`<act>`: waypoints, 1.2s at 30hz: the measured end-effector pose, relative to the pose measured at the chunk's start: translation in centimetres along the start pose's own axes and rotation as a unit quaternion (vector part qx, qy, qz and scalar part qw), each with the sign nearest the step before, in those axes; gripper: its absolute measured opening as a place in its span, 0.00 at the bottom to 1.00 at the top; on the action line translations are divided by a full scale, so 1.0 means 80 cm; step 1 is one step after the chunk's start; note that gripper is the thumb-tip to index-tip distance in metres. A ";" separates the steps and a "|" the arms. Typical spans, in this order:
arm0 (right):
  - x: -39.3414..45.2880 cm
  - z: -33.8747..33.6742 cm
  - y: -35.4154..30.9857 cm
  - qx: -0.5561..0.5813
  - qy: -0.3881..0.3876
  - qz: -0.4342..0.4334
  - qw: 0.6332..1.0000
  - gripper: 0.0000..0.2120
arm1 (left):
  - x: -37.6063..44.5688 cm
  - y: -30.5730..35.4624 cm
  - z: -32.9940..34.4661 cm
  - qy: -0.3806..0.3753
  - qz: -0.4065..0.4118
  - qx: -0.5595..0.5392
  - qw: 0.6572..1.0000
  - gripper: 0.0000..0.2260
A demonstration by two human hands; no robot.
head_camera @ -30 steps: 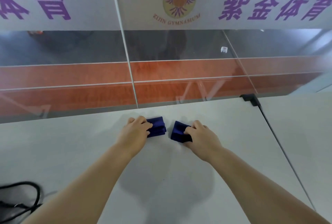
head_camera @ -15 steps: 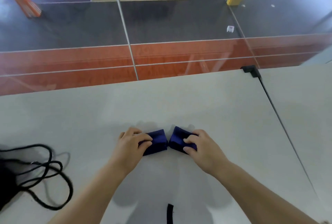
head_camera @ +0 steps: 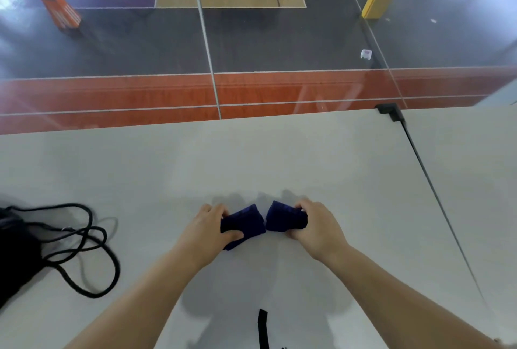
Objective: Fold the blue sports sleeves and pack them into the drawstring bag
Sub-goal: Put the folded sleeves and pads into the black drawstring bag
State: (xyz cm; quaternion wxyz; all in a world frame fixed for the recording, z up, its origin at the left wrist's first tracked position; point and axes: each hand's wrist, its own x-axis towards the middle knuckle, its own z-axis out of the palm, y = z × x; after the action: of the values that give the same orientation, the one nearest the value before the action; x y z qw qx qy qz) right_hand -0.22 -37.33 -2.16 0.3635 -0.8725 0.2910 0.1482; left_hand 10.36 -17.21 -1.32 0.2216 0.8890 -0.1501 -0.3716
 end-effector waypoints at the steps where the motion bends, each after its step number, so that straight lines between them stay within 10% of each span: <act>1: -0.006 0.000 0.003 -0.004 0.007 -0.018 1.000 0.11 | -0.004 0.001 0.002 0.002 0.007 -0.005 1.000 0.10; 22: -0.045 -0.018 -0.059 -0.113 -0.063 -0.392 0.911 0.08 | -0.079 -0.002 -0.033 0.188 0.181 -0.036 0.965 0.06; 36: -0.045 0.026 -0.159 -0.220 -0.005 -0.436 0.873 0.12 | -0.136 -0.125 -0.094 0.163 0.058 0.076 0.982 0.11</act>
State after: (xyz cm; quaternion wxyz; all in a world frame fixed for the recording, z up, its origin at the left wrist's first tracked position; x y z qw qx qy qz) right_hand 4.65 -27.19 5.07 0.1918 -0.9673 -0.1614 0.0393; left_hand 9.45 -1.83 4.81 0.1963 0.9418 -0.1905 -0.1955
